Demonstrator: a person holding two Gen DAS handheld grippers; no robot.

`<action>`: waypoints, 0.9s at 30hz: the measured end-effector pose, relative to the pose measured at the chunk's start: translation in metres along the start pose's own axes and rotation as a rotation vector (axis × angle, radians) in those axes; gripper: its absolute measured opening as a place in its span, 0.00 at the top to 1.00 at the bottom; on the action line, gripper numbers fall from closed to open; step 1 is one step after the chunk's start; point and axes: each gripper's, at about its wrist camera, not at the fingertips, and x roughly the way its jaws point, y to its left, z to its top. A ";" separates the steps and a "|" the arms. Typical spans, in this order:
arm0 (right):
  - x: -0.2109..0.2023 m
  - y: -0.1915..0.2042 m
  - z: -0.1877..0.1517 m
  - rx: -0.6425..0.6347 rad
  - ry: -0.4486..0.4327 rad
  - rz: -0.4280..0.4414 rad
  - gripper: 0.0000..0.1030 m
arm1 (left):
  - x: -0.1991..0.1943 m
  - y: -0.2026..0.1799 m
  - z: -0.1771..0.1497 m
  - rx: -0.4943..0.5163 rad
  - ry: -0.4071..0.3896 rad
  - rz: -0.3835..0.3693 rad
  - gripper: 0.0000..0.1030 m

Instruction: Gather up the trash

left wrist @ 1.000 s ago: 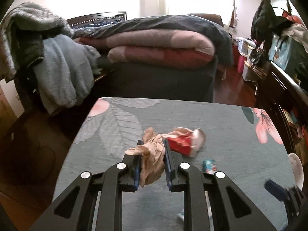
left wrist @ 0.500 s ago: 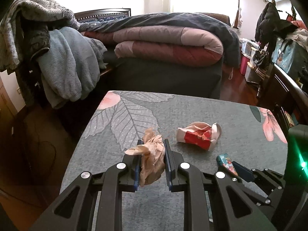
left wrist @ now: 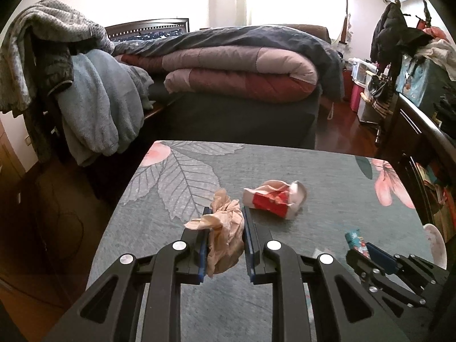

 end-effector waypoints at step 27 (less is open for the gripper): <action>-0.077 -0.099 -0.060 0.094 -0.055 -0.101 0.58 | -0.064 -0.117 -0.007 0.125 -0.063 -0.131 0.79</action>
